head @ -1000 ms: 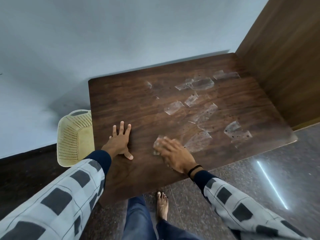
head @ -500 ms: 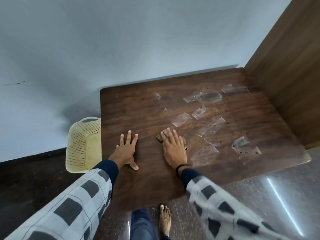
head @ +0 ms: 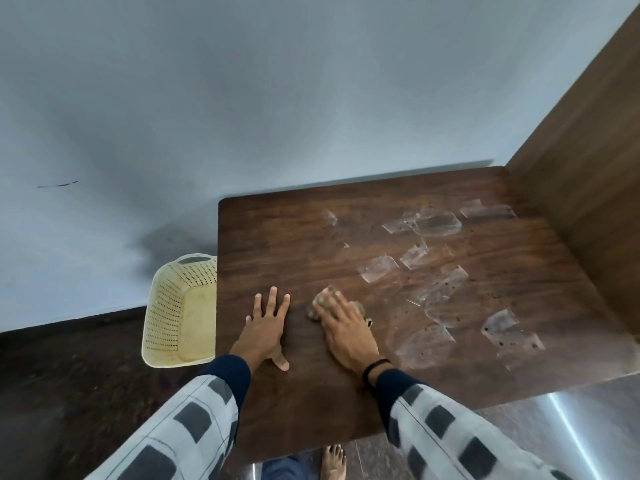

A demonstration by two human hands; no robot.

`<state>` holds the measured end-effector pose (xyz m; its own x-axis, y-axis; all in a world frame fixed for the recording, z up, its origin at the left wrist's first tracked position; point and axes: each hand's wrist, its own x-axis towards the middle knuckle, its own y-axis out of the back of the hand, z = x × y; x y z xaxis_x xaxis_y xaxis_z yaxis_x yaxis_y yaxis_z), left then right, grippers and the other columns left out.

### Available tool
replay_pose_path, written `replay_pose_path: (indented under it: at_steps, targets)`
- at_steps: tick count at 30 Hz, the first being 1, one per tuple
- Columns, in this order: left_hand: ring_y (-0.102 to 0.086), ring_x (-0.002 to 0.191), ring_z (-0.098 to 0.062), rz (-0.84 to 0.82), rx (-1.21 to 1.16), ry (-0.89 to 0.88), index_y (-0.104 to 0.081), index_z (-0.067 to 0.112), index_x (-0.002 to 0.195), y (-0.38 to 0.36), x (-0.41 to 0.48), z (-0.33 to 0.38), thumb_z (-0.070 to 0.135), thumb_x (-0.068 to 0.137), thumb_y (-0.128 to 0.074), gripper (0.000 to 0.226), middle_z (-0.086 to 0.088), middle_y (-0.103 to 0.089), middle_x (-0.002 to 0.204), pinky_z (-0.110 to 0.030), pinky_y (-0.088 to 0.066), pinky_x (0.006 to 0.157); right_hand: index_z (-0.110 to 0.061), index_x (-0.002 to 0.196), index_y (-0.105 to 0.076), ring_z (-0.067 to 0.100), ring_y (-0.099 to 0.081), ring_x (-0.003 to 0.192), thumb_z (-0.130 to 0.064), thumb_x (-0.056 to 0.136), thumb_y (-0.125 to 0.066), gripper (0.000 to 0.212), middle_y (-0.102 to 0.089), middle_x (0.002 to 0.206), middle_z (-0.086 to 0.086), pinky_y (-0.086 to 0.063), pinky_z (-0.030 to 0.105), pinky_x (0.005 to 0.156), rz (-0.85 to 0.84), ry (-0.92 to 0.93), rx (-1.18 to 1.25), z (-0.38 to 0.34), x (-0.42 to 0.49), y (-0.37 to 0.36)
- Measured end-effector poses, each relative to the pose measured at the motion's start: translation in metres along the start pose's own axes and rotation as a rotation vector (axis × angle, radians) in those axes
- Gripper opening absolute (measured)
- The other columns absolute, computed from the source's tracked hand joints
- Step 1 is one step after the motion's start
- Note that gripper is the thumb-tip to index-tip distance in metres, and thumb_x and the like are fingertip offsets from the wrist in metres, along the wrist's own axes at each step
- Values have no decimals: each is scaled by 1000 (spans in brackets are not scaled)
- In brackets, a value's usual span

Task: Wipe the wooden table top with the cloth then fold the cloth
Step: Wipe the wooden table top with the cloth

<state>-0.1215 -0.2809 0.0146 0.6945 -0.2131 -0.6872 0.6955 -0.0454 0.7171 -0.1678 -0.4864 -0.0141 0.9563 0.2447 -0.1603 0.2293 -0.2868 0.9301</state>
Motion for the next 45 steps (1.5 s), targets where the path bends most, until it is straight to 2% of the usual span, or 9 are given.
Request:
replay_pose_path:
  at_steps: [4,10,16,20,22,27,34,40,45]
  targets:
    - [30,142,-42,-15,2,2,25,21,152,2,3,1,38,53,-95,157,-7,46,150,-62,-12,116,-31,164,-8,20,9,157,-25,108,-36,63,6,171,-2,-2,43,126,-151,330,-163,42,23,23]
    - [32,141,-40,-21,-6,13,26,22,152,0,2,0,38,53,-95,157,-6,47,149,-62,-10,117,-28,163,-17,22,4,158,-26,111,-26,53,0,172,-2,-4,44,127,27,-173,17,14,73,39]
    - [33,140,-41,-37,8,8,28,22,150,1,7,0,40,53,-95,158,-7,50,145,-63,-10,116,-29,164,-10,21,4,158,-26,110,-33,58,3,172,-1,-11,45,127,-141,295,-173,42,68,43]
    - [34,139,-43,-48,36,4,31,20,149,-2,10,-2,46,53,-93,159,-9,51,144,-64,-9,116,-27,164,-14,23,3,158,-22,111,-29,55,3,172,0,-7,47,127,-26,-139,-34,37,110,62]
    - [34,138,-43,-59,37,9,32,19,148,-2,10,-2,45,53,-93,159,-9,52,143,-64,-9,116,-26,163,-17,24,3,158,-22,110,-29,55,0,172,1,-7,46,126,25,-205,0,19,108,49]
    - [36,137,-43,-97,15,18,32,19,148,4,10,3,39,56,-94,157,-9,52,143,-65,-6,116,-29,164,-13,20,2,158,-25,110,-34,58,0,172,-2,-11,42,126,-100,249,-135,32,92,42]
    - [33,138,-46,-89,50,12,31,16,148,8,4,4,42,58,-92,155,-12,50,146,-65,-8,115,-26,163,-19,24,3,158,-21,110,-30,54,-1,172,1,-7,46,127,28,-197,0,11,132,51]
    - [34,137,-46,-117,61,23,33,16,147,13,3,8,40,60,-92,154,-13,50,145,-65,-7,116,-28,164,-12,21,4,158,-23,110,-34,58,3,172,-1,-9,44,127,-117,269,-152,30,129,49]
    - [34,137,-47,-114,72,25,33,15,147,13,3,9,43,61,-91,153,-13,50,145,-65,-7,116,-25,163,-17,24,3,158,-18,109,-31,56,1,172,2,-5,46,127,20,-172,-21,27,162,64]
